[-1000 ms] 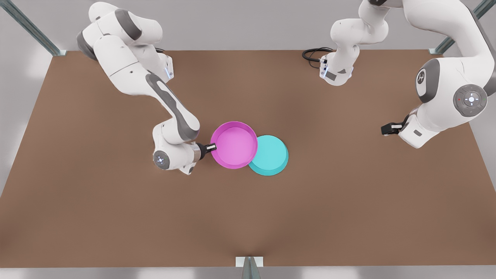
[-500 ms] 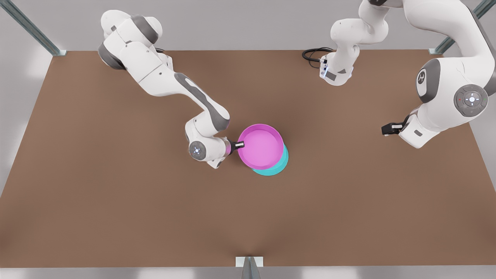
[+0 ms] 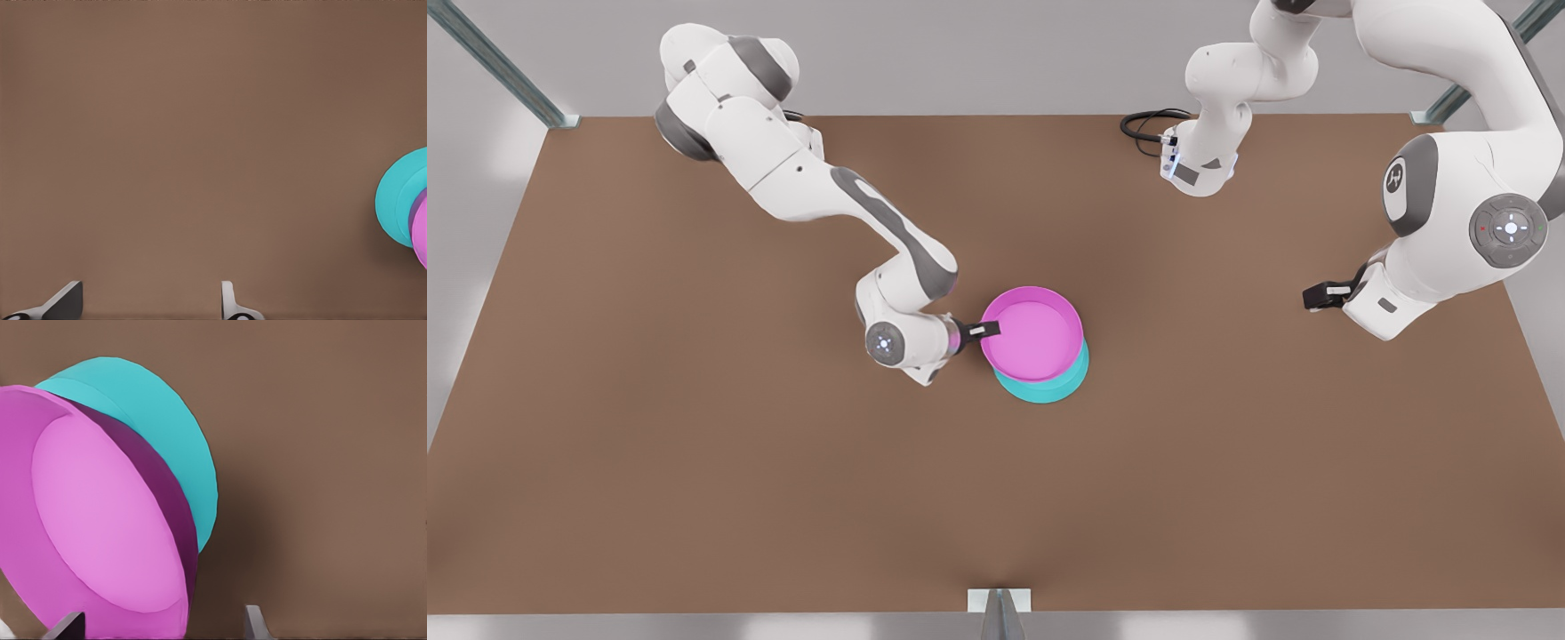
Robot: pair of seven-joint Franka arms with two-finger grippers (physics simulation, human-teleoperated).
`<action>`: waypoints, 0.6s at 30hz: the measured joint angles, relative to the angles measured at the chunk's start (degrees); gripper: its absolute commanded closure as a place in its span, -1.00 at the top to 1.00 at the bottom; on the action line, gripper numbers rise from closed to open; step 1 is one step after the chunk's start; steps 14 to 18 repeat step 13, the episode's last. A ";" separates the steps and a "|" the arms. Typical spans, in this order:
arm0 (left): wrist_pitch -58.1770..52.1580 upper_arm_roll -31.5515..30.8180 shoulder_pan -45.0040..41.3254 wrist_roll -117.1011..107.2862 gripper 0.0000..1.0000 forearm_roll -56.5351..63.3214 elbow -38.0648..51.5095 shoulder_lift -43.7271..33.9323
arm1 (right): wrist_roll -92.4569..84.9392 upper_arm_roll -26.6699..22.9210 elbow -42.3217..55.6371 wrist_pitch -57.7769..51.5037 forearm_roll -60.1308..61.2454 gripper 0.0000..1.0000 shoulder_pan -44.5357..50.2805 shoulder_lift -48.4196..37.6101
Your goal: Flip the blue plate over with the left arm, and stack the pink plate on top of the blue plate with the right arm
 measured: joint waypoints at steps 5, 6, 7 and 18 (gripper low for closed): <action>0.04 0.00 0.00 0.00 1.00 0.00 0.00 0.00 | -9.26 -8.35 15.35 -26.35 -23.34 1.00 -14.05 -12.83; 0.08 0.08 -0.04 0.00 1.00 0.00 0.00 0.00 | -12.97 -14.29 11.19 -25.77 -23.50 1.00 -13.67 -17.70; 0.08 0.09 0.02 0.00 1.00 0.00 0.00 0.00 | -12.65 -15.14 4.91 -25.61 -22.77 1.00 -15.00 -23.22; 0.08 0.09 0.09 0.00 1.00 0.00 0.00 0.00 | -10.52 -14.84 1.91 -26.43 -22.66 1.00 -16.00 -27.67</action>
